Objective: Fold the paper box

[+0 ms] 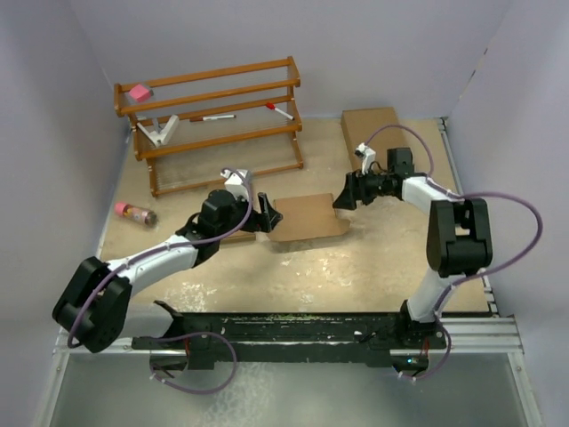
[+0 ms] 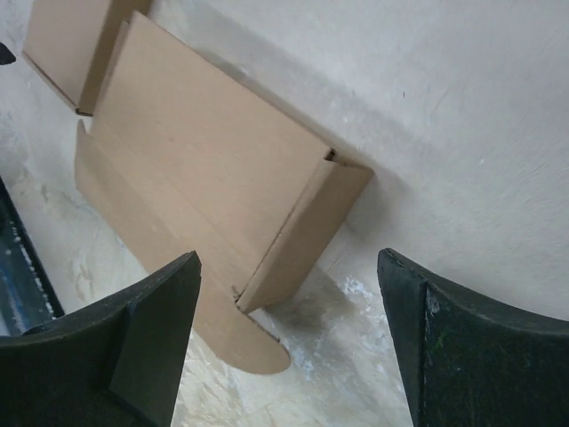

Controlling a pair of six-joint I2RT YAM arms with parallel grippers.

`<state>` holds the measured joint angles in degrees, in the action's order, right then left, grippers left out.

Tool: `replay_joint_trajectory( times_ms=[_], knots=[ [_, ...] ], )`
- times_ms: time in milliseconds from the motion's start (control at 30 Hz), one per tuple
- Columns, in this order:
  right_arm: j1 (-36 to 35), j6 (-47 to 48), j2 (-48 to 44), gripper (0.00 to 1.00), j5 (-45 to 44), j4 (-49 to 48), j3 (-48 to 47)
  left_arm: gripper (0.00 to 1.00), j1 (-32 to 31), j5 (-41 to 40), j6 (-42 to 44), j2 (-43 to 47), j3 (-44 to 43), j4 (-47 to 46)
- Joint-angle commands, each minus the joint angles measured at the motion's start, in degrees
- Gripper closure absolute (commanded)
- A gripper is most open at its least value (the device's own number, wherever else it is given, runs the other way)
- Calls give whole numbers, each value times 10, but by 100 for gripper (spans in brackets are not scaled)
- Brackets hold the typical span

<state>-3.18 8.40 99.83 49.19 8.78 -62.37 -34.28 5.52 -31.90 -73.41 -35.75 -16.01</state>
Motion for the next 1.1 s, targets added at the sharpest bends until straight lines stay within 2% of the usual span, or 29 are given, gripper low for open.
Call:
replay_joint_trajectory(
  times_ms=[0, 167, 400, 567, 833, 967, 1067],
  knots=[
    [-7, -78, 43, 16, 31, -6, -31, 9, 33, 60, -59, -26, 13, -77],
    [-7, -106, 91, 24, 32, -9, -40, 9, 49, 84, -88, -46, 25, -105],
    [7, -133, 119, 50, 63, -19, -36, 9, 59, 100, -116, -64, 30, -126],
    [25, -146, 133, 63, 89, -23, -32, 9, 60, 111, -162, -94, 28, -152],
    [42, -174, 150, 73, 114, -41, -21, 9, 60, 147, -257, -187, 0, -171],
    [54, -187, 158, 76, 120, -50, -16, 8, 59, 156, -282, -200, 11, -220],
    [59, -190, 166, 77, 127, -49, -16, 5, 58, 156, -292, -204, 15, -233]
  ],
)
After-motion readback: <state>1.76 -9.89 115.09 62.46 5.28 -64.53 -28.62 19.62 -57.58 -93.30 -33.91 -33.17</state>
